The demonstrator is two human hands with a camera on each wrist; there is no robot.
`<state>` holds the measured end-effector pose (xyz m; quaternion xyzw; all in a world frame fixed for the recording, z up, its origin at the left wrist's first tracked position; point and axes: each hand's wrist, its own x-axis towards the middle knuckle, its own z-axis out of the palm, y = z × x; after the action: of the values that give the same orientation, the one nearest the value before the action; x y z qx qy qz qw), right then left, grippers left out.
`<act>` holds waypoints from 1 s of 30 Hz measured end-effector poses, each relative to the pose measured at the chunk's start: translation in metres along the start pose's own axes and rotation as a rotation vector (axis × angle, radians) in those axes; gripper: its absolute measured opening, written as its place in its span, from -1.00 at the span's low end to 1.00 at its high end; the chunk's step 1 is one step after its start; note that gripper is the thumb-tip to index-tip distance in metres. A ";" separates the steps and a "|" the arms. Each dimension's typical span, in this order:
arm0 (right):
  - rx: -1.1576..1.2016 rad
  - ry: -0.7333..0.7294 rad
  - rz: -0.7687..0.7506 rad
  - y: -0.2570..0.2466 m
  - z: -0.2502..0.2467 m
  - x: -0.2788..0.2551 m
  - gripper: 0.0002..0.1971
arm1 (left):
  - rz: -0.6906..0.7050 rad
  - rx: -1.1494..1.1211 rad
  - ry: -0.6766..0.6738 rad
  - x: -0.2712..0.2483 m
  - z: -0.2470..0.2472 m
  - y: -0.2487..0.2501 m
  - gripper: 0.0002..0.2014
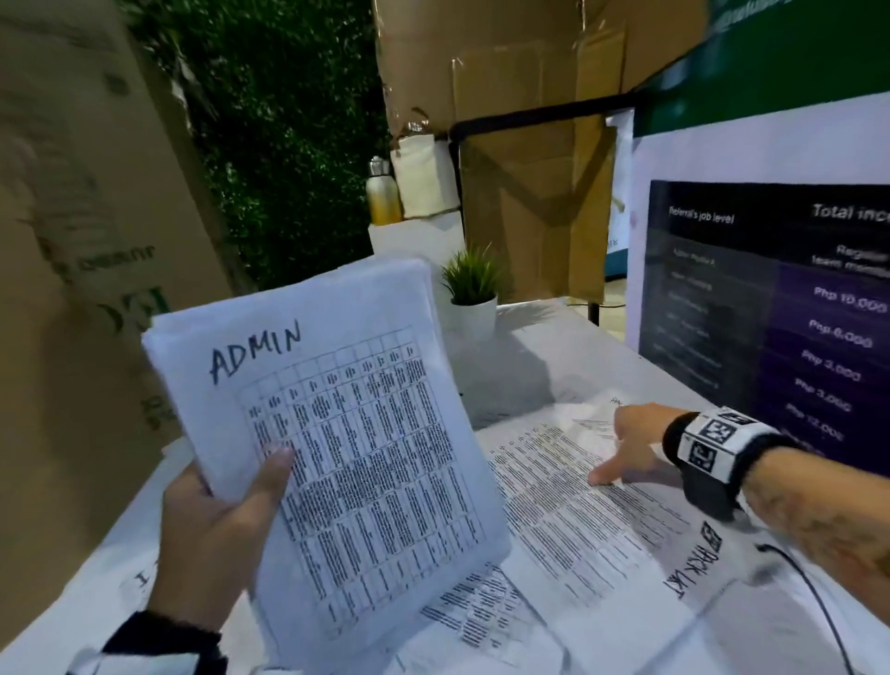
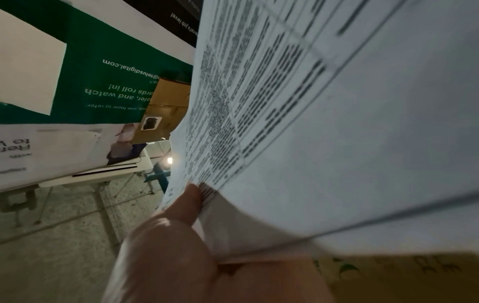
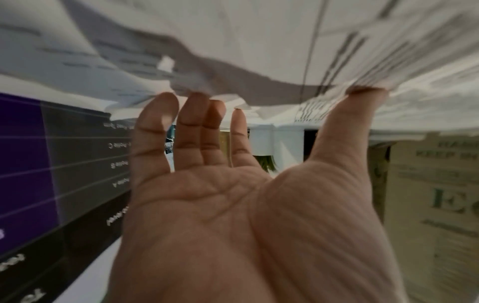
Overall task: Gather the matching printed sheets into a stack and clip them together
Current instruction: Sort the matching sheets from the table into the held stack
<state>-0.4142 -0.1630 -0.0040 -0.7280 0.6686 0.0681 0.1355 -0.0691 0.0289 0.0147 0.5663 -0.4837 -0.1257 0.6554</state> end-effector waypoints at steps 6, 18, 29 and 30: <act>0.093 -0.008 0.013 -0.005 0.010 0.012 -0.19 | -0.086 0.112 -0.090 -0.012 0.004 -0.017 -0.89; 1.253 0.273 -0.362 -0.034 -0.030 -0.024 -0.65 | -0.251 -0.439 -0.066 0.006 0.017 0.022 -0.80; 1.565 -0.234 -0.561 -0.093 -0.016 -0.058 -0.19 | -0.385 -0.412 0.009 0.004 0.022 0.015 -0.64; 1.505 -0.230 -0.607 -0.097 -0.017 -0.061 -0.04 | -0.369 -0.392 0.020 0.004 0.020 0.015 -0.62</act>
<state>-0.3254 -0.1031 0.0395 -0.5801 0.2910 -0.3641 0.6680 -0.0879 0.0185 0.0280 0.5084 -0.3324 -0.3289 0.7231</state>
